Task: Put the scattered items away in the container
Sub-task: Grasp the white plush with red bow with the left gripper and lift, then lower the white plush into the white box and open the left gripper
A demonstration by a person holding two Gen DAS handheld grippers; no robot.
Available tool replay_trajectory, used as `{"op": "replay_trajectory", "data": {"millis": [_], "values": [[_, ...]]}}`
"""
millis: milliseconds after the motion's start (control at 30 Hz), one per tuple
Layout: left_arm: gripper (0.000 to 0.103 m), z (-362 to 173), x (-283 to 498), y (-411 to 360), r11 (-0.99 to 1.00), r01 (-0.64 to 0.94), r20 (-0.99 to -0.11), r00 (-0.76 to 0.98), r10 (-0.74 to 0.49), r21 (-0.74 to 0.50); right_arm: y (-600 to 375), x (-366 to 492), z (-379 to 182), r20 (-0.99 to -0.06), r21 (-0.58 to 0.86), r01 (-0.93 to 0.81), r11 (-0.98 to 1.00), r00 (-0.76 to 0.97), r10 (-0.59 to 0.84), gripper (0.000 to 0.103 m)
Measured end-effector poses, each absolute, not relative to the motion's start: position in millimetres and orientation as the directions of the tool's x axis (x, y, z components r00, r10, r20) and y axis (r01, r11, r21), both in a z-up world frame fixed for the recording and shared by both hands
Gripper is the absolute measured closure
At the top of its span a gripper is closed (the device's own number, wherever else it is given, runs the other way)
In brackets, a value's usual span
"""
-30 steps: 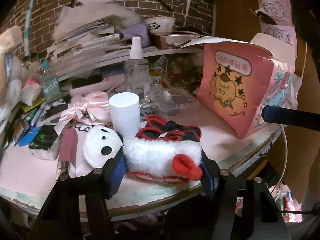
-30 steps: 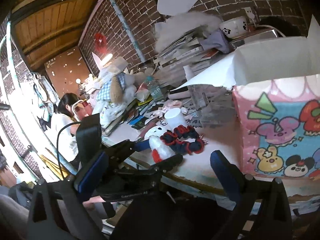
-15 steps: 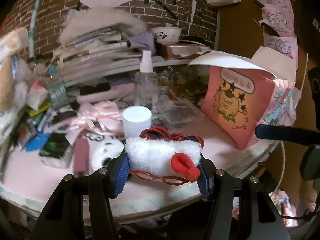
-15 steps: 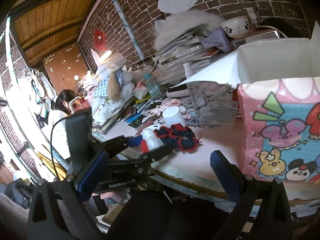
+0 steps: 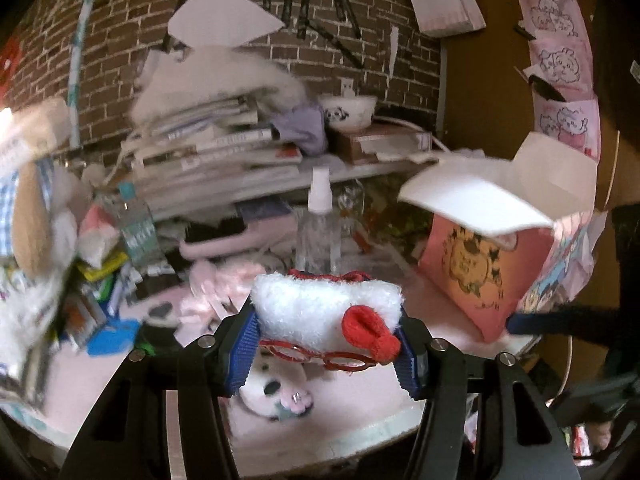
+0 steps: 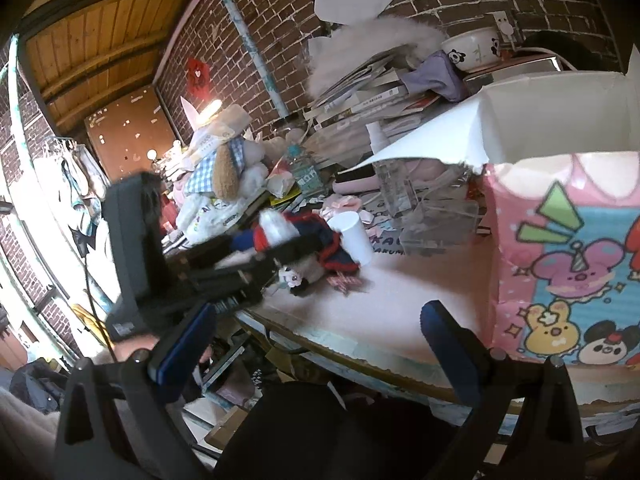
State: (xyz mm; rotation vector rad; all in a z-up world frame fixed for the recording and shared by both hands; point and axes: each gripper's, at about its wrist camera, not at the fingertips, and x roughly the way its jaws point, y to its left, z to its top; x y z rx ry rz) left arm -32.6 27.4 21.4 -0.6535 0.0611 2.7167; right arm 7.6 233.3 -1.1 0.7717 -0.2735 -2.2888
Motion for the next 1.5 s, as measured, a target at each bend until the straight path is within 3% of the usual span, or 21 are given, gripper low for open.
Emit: {"op": "replay_trajectory", "data": {"millis": [400, 800, 1033, 1300, 1500], "values": [[0.050, 77, -49, 39, -0.918, -0.397, -0.413, -0.832, 0.370, -0.023, 222, 2, -11, -0.469, 0.366, 0.547, -0.753, -0.590, -0.657, 0.001], [0.050, 118, -68, 87, -0.855, -0.518, -0.431, -0.770, 0.471, -0.008, 206, -4, -20, -0.484, 0.258, 0.507, -0.822, -0.669, -0.564, 0.002], [0.050, 140, -77, 132, -0.798, -0.602, -0.449, -0.718, 0.532, 0.018, 206, -8, -28, -0.489, 0.267, 0.505, -0.821, -0.663, -0.567, 0.002], [0.050, 142, -91, 188, -0.736, -0.676, -0.525, -0.639, 0.562, 0.035, 210, -10, -33, -0.497, 0.273, 0.501, -0.822, -0.658, -0.566, 0.001], [0.050, 126, -110, 226, -0.709, -0.704, -0.633, -0.560, 0.535, 0.023, 215, -8, -35, -0.494, 0.282, 0.500, -0.819, -0.657, -0.570, 0.001]]}}
